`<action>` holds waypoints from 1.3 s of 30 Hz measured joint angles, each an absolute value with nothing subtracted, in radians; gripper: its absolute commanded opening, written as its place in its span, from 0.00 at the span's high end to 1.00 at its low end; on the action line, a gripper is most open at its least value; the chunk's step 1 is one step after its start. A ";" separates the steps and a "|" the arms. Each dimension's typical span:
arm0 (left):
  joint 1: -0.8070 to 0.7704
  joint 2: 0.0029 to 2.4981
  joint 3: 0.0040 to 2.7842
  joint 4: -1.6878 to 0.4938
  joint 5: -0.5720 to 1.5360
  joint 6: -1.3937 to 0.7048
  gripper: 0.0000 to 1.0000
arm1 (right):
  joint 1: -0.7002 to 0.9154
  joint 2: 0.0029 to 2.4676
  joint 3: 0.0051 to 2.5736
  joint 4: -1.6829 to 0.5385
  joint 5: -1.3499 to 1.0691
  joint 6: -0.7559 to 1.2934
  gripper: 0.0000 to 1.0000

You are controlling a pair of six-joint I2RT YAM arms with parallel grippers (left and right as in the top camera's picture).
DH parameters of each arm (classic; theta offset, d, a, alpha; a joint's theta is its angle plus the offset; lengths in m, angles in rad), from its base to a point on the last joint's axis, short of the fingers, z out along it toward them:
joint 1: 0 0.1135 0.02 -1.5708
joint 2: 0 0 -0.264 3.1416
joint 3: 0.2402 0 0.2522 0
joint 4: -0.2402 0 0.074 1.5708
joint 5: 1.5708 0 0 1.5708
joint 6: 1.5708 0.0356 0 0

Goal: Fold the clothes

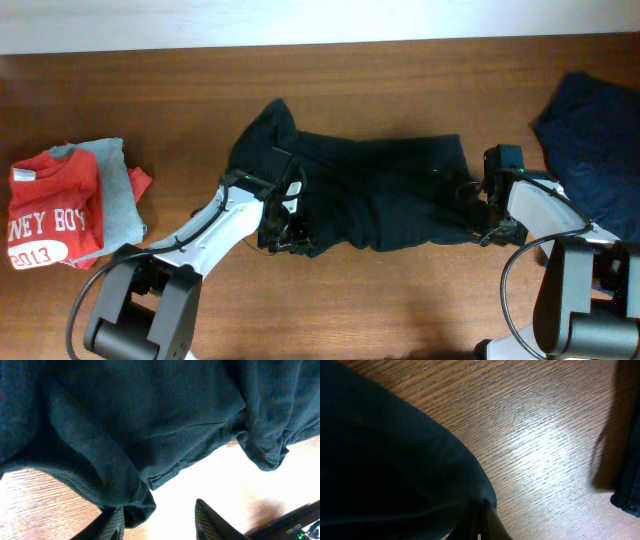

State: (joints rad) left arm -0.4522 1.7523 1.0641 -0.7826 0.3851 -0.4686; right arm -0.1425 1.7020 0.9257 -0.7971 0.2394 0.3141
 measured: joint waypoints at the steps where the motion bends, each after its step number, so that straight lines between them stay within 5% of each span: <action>1: -0.452 1.752 1.064 -0.783 0.385 -0.469 0.57 | -0.143 1.702 0.926 -0.797 0.239 0.315 0.96; 11: -0.452 1.752 1.063 -0.779 0.382 -0.488 0.48 | -0.143 1.702 0.926 -0.797 0.239 0.314 0.96; 19: -0.452 1.753 1.056 -0.775 0.362 -0.550 0.70 | -0.143 1.702 0.926 -0.801 0.239 0.314 0.96; 33: -0.452 1.820 1.056 -0.761 0.370 -0.585 0.82 | -0.143 1.703 0.926 -0.805 0.239 0.314 0.96; 35: -0.452 1.820 1.056 -0.761 0.371 -0.585 0.98 | -0.142 1.703 0.926 -0.805 0.239 0.314 0.96; 39: -0.452 1.820 1.056 -0.766 0.371 -0.589 0.99 | -0.143 1.703 0.926 -0.805 0.239 0.315 0.96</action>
